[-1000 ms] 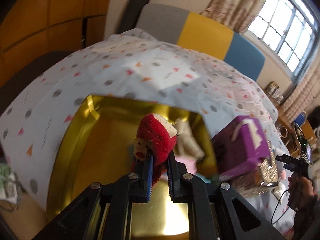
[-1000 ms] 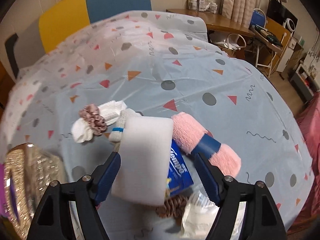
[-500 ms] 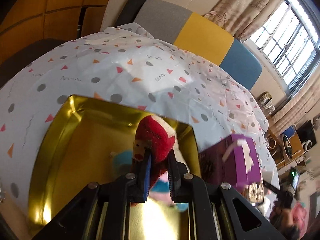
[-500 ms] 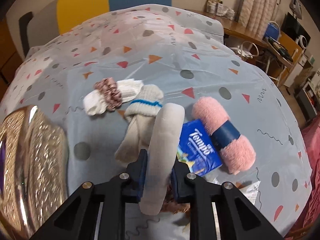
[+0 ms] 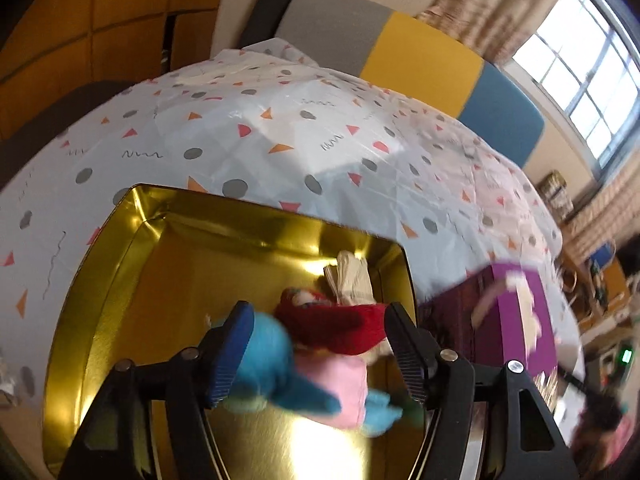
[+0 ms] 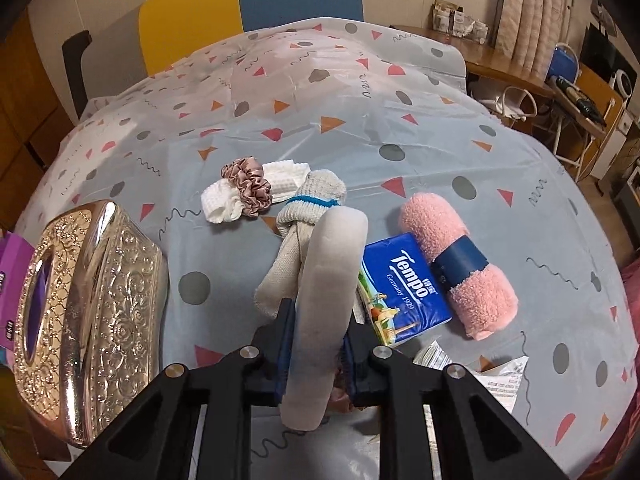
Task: Organize soft objects
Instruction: 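Drop the red sock into the tray with the left gripper while the right gripper grasps the white sponge, then carry the white sponge with the right gripper and release it into the tray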
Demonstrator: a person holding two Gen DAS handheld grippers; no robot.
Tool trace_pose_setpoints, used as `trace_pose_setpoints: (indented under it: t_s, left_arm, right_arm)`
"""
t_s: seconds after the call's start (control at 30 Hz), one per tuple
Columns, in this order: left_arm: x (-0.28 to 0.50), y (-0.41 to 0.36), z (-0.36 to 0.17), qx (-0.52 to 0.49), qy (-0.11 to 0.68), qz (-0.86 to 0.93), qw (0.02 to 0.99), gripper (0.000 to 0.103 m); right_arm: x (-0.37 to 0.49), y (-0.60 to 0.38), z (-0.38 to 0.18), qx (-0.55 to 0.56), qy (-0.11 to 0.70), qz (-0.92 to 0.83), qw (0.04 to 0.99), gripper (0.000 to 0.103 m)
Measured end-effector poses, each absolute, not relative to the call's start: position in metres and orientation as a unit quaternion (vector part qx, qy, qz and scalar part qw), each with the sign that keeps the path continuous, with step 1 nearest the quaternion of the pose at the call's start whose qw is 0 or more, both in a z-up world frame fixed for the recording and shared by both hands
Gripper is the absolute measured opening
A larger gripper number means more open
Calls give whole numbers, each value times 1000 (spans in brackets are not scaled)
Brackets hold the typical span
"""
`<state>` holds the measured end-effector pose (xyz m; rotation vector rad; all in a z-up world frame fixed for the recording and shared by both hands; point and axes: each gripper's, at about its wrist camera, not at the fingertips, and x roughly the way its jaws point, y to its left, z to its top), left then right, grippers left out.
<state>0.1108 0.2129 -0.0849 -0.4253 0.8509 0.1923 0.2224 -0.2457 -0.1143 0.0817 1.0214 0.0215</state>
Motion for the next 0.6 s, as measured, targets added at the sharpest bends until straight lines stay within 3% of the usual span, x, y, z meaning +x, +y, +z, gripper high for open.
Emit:
trace_pose_setpoints:
  t_s: [0.6]
  left_arm:
    - [36, 153, -87, -110, 411, 39, 904, 74]
  right_arm:
    - [226, -233, -89, 22, 479, 20, 877, 20]
